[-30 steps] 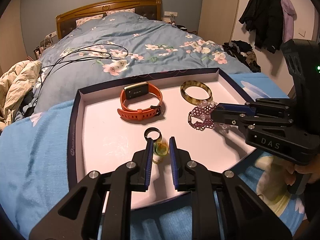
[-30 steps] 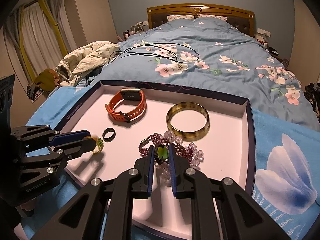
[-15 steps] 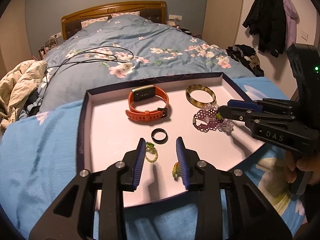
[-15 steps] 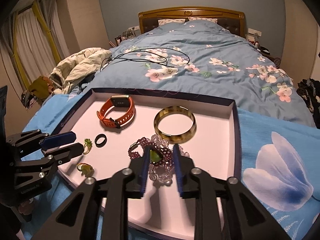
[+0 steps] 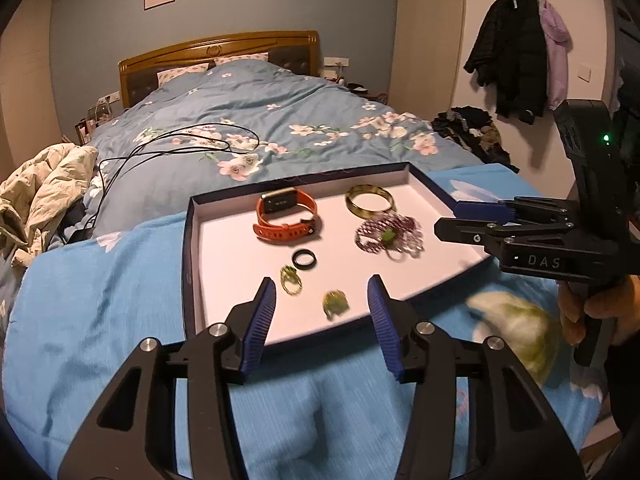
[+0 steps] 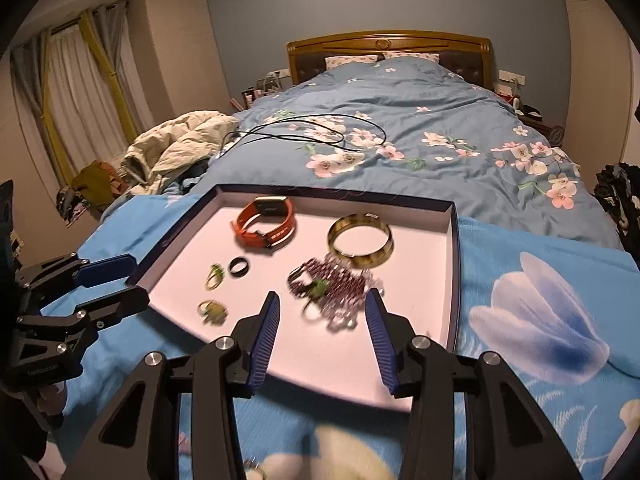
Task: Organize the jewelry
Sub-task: 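Withdraw both grippers toward the pink ring and silver ring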
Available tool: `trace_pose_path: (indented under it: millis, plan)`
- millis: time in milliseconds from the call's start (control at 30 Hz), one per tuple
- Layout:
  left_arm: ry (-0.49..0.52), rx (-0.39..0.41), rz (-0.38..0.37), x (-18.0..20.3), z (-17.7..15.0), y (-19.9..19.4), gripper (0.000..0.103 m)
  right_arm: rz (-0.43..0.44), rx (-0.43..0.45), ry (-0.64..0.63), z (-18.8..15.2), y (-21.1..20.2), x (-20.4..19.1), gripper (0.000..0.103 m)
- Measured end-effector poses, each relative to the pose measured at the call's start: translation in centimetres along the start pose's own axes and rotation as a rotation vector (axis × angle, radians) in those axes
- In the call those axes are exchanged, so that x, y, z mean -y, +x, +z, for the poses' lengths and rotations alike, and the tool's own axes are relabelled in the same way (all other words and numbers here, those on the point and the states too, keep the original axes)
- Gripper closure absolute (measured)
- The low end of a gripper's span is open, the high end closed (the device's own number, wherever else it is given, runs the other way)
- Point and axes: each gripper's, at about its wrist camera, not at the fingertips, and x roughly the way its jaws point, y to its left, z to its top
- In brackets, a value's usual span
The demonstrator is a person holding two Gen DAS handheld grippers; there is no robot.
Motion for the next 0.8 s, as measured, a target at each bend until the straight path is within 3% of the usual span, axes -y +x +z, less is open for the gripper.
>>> trace_pose_path:
  millis: [433,800]
  plan:
    - [0.042,-0.031,-0.048,1.6,-4.4,-3.0,0.05,0.034,-0.038,-0.053,-4.6,-3.4,-2.4,0.058]
    - [0.058,-0.079,-0.12,3.3,-6.7,-3.1,0.043,0.045,-0.118,-0.045,-8.6,-3.2,-3.5,0.058]
